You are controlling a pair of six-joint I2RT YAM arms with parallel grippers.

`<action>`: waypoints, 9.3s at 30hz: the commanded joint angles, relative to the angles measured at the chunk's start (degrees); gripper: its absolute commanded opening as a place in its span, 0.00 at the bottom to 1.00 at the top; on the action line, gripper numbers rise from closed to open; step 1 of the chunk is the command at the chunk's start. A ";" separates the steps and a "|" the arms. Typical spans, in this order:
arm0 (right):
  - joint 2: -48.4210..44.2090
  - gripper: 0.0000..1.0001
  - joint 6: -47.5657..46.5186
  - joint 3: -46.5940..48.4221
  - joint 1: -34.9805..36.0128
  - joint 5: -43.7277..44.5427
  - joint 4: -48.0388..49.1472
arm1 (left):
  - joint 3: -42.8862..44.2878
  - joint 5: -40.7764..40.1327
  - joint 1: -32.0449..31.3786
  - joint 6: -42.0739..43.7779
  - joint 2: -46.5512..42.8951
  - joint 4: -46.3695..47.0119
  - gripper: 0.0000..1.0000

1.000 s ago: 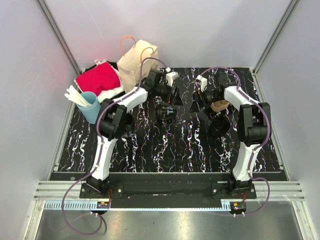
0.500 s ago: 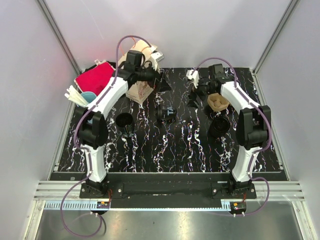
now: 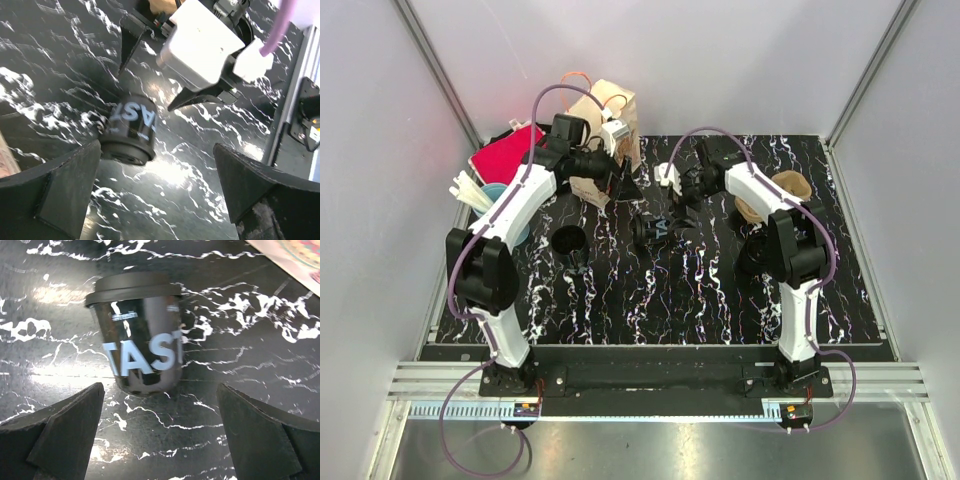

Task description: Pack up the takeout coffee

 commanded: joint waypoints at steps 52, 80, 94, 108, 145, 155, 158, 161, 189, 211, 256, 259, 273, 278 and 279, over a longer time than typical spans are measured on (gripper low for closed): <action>16.07 1.00 3.41 15.15 7.77 -3.92 -4.70 | -7.81 9.30 2.16 4.96 5.39 -0.69 0.99; 14.14 0.77 4.29 15.42 8.91 0.04 -7.60 | -8.87 9.56 1.37 5.67 6.10 -1.75 0.99; 11.77 0.78 13.78 17.35 6.71 -8.04 -7.51 | -5.35 13.07 2.68 4.53 4.34 -2.98 0.99; -0.43 0.74 19.41 8.22 -2.77 -28.94 -8.30 | -1.74 22.21 5.50 -4.08 -1.46 3.25 0.99; -16.71 0.75 2.10 -4.45 -5.15 -34.59 -20.61 | 0.28 16.33 -3.91 -11.21 2.85 11.70 0.52; -15.92 0.75 2.80 -3.65 -5.15 -33.71 -20.08 | 0.89 13.78 -5.22 -7.17 2.76 6.79 0.45; -15.66 0.75 3.32 -3.48 -5.15 -33.62 -19.56 | 1.15 12.90 -5.57 -6.11 2.85 5.47 0.36; -15.39 0.75 3.85 -3.30 -5.15 -33.36 -19.29 | 1.51 11.85 -6.10 -4.88 2.93 4.24 0.32; -17.85 1.00 14.48 -5.76 -8.66 -26.86 -10.86 | 6.69 -10.98 -7.68 1.18 1.97 -8.77 0.00; -23.91 1.00 47.97 -17.45 -11.31 -1.81 9.54 | 30.07 -41.94 -17.88 2.76 22.44 -31.62 0.00; -12.59 0.74 72.66 -26.24 -8.23 -19.28 29.56 | 23.14 -30.62 -14.63 1.10 16.47 -21.53 0.65; -10.74 0.72 75.92 -25.36 -7.79 -19.91 31.68 | 20.94 -29.55 -13.32 1.36 15.59 -19.60 0.65; -5.90 0.57 83.22 -25.54 -6.21 -19.65 38.28 | 17.33 -25.42 -12.78 1.27 14.36 -16.34 0.65; -5.90 0.54 83.04 -25.63 -6.12 -19.38 38.37 | 16.89 -24.98 -12.69 1.27 14.45 -16.34 0.66; -5.72 0.53 83.04 -25.63 -6.12 -19.30 38.37 | 16.45 -24.89 -12.69 1.36 14.71 -16.34 0.66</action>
